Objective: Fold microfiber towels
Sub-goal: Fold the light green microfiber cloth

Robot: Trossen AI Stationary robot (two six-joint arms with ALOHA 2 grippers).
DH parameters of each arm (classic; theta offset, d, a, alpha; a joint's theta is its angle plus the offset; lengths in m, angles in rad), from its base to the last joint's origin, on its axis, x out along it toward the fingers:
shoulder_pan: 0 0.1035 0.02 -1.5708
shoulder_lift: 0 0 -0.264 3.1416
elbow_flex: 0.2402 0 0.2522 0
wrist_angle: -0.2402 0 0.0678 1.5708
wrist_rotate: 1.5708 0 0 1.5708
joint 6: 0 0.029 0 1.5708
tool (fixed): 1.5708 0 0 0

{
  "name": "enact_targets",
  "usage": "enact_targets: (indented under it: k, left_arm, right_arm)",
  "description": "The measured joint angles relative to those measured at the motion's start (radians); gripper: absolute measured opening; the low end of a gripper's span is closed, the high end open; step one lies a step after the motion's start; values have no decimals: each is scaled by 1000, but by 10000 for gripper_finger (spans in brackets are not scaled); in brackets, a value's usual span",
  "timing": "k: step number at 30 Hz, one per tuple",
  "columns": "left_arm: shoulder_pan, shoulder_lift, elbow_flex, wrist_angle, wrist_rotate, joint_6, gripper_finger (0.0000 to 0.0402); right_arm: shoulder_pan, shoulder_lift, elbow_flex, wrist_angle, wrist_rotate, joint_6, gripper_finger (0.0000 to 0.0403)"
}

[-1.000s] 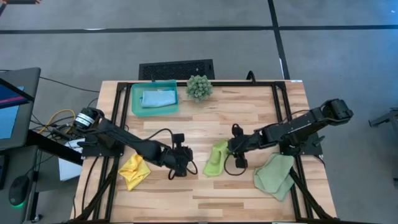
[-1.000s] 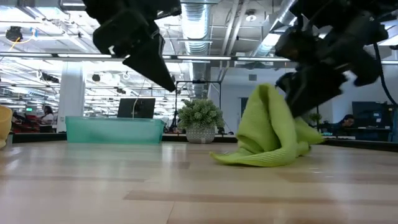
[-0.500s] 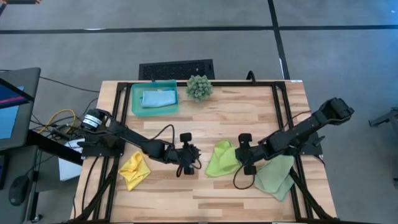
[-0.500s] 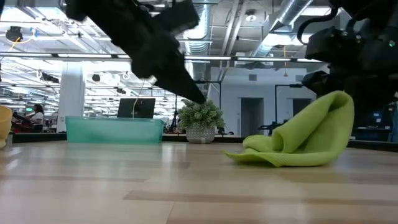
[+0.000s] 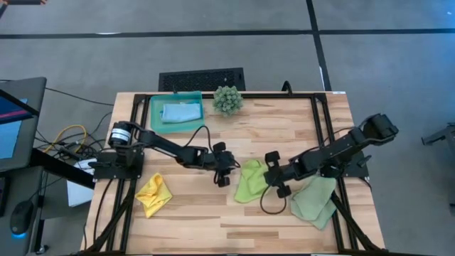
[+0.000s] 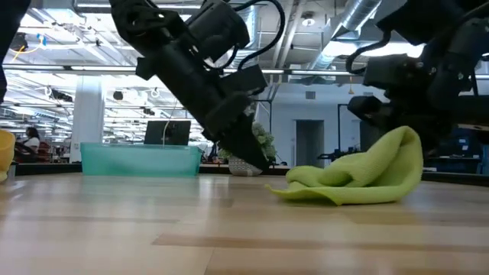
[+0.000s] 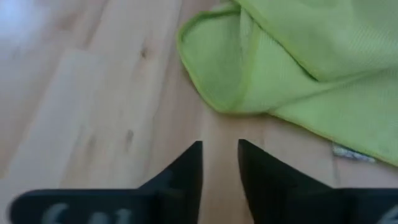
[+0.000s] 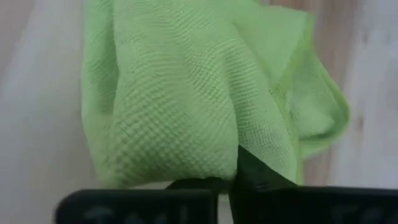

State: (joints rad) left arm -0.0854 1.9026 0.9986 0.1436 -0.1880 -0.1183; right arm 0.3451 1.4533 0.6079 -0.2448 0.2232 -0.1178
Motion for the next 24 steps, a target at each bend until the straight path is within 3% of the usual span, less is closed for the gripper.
enact_targets:
  k: [4, 7, 15, 20, 24]
  left_arm:
    - [5, 0, 1, 19, 0, 4, 22]
    - [-6, -1, 2, 73, 1, 39, 7]
    - [-34, 20, 3, 248, 24, 64, 29]
    - [-46, 100, 21, 383, 101, 67, 79]
    - [-46, 186, 94, 403, 176, 59, 119]
  right_arm:
    - [32, -67, 0, -67, 52, 1, 11]
    - [82, -123, 0, -59, 92, -11, 28]
    - [176, -182, 0, -55, 36, 5, 41]
    - [178, -135, -1, 5, -72, 90, 53]
    - [175, -69, -1, 43, -155, 126, 90]
